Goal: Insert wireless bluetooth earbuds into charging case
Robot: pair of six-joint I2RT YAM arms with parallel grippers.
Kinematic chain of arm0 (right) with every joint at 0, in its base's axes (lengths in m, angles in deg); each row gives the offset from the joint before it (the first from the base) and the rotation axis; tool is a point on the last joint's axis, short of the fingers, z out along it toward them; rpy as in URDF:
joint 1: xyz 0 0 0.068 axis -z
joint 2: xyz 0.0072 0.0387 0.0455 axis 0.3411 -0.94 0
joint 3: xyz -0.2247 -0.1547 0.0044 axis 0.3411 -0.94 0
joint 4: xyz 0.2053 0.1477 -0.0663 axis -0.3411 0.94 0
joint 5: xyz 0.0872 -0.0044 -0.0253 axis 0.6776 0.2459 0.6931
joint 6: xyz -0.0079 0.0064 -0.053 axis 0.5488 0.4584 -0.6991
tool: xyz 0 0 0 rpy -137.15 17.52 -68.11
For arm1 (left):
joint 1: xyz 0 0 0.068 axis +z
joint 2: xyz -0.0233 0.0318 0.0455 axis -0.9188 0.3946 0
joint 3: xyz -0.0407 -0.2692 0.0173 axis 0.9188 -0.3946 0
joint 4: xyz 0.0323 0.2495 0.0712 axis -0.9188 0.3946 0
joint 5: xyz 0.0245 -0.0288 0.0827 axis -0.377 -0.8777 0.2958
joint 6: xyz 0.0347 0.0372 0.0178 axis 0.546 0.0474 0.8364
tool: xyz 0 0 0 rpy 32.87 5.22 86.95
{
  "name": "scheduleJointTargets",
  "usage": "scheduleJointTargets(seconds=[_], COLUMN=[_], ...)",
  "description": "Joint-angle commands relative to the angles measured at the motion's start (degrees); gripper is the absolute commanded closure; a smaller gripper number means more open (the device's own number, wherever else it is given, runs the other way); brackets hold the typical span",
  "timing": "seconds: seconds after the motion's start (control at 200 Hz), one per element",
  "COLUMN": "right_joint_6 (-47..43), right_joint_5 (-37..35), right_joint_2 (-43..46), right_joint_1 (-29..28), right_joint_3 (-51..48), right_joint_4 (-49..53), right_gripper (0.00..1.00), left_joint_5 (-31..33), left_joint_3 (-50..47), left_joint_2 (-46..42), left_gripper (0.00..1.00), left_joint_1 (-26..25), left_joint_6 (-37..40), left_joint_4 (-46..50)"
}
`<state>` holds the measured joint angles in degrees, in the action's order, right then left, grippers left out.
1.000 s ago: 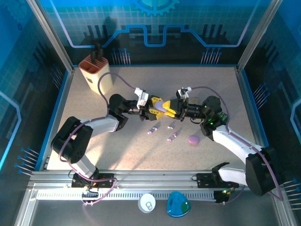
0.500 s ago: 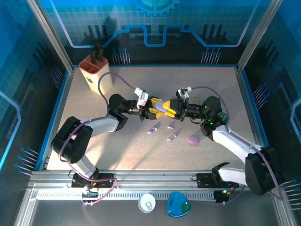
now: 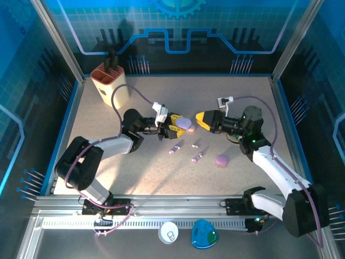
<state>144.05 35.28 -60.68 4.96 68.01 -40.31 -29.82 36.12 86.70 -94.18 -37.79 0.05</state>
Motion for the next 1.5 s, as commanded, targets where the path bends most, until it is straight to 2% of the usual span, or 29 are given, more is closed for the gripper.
scheduleJointTargets(seconds=[0.0,0.11,0.235,0.395,0.6,0.835,1.061,1.371,1.496], right_joint_6=[-31.31,-47.80,-62.29,-71.27,-71.62,-65.72,-62.06,-59.17,-59.80], right_joint_5=[-6.75,-12.24,-18.44,-23.26,-27.63,-30.73,-33.35,-32.73,-29.09], right_joint_2=[3.16,2.99,2.14,0.72,-0.53,0.91,0.42,-1.27,-0.22], right_joint_1=[-0.77,-3.07,-9.43,-15.64,-16.55,-16.25,-14.53,-13.14,-13.04], right_joint_3=[6.18,10.10,14.25,15.72,15.76,14.31,14.63,16.11,15.28], right_joint_4=[23.03,32.22,37.02,36.39,35.87,29.78,28.80,29.44,29.00], right_gripper=[0.19,0.13,0.09,0.07,0.08,0.10,0.12,0.13,0.14], left_joint_5=[2.28,3.77,4.37,4.64,4.27,3.88,3.33,2.18,2.48], left_joint_3=[-1.78,-3.01,-3.89,-3.92,-4.09,-4.18,-4.09,-4.53,-4.36], left_joint_2=[-4.18,-5.72,-6.98,-8.42,-10.33,-11.18,-11.27,-11.79,-11.62], left_gripper=[0.65,0.65,0.65,0.65,0.65,0.65,0.64,0.64,0.64], left_joint_1=[0.27,0.24,0.14,0.00,-0.18,-0.44,-0.58,-0.68,-0.70], left_joint_6=[5.87,7.53,7.70,9.06,10.30,14.69,15.12,14.18,13.98], left_joint_4=[4.27,7.95,9.64,12.84,15.19,20.20,20.18,19.29,19.78])
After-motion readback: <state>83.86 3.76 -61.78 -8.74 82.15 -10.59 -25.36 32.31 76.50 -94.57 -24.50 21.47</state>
